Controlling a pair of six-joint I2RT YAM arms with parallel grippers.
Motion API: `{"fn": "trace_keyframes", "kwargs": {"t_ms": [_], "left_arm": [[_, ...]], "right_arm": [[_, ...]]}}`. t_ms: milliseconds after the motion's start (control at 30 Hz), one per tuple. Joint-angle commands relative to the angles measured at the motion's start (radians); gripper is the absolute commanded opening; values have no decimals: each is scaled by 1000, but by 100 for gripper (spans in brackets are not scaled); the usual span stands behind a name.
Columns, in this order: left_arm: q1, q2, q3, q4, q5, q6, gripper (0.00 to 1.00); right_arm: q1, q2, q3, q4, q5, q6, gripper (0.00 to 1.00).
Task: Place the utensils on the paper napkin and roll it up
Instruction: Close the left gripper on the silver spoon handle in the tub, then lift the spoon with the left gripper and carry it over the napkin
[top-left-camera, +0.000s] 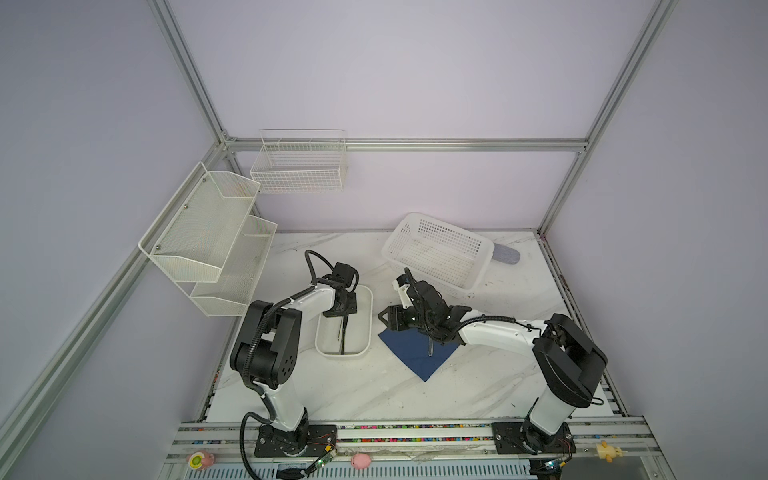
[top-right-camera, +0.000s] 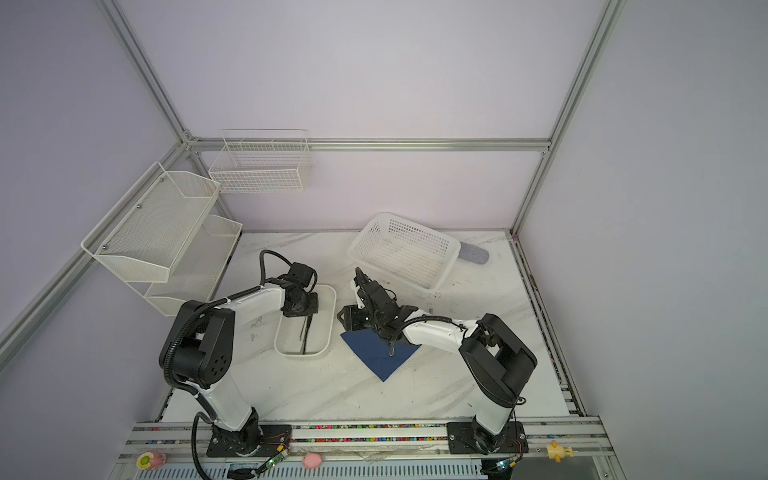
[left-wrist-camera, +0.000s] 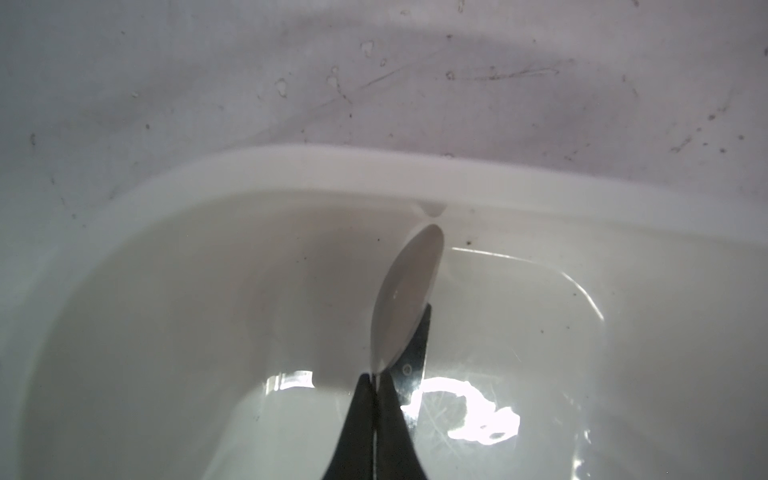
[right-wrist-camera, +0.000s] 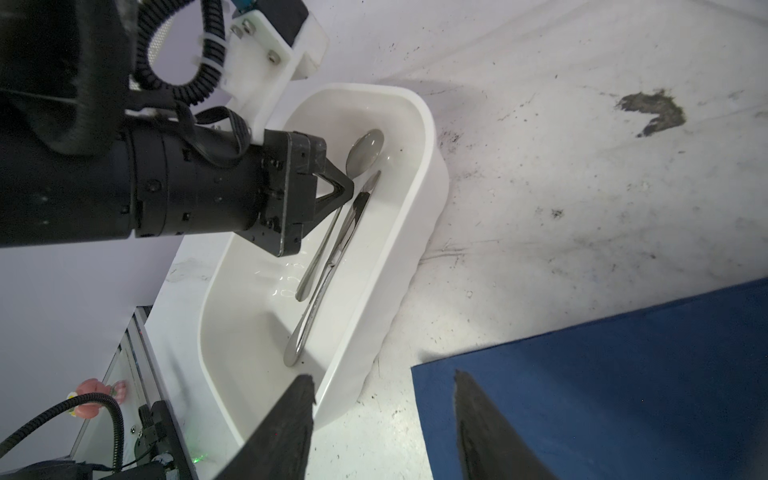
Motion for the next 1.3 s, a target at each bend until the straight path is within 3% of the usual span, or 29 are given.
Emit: {"fn": "trace_keyframes", "kwargs": {"t_ms": [0,433,700,1000,1133,1267], "left_arm": [[7,32,-47,10,-9,-16,0],[6,4,-53,18,1,-22,0],[10,-217,-57,9,125,-55,0],[22,-424,-56,10,456,-100,0],[20,-446,-69,128,712,-162,0],[10,-419,-65,190,821,-247,0]], "right_arm": [[6,-13,14,-6,17,-10,56],[7,-29,20,-22,31,-14,55],[7,-146,0,-35,141,-22,53],[-25,-256,-23,-52,139,2,53],[-87,-306,-71,-41,76,52,53],[-147,-377,-139,-31,47,101,53]]}}
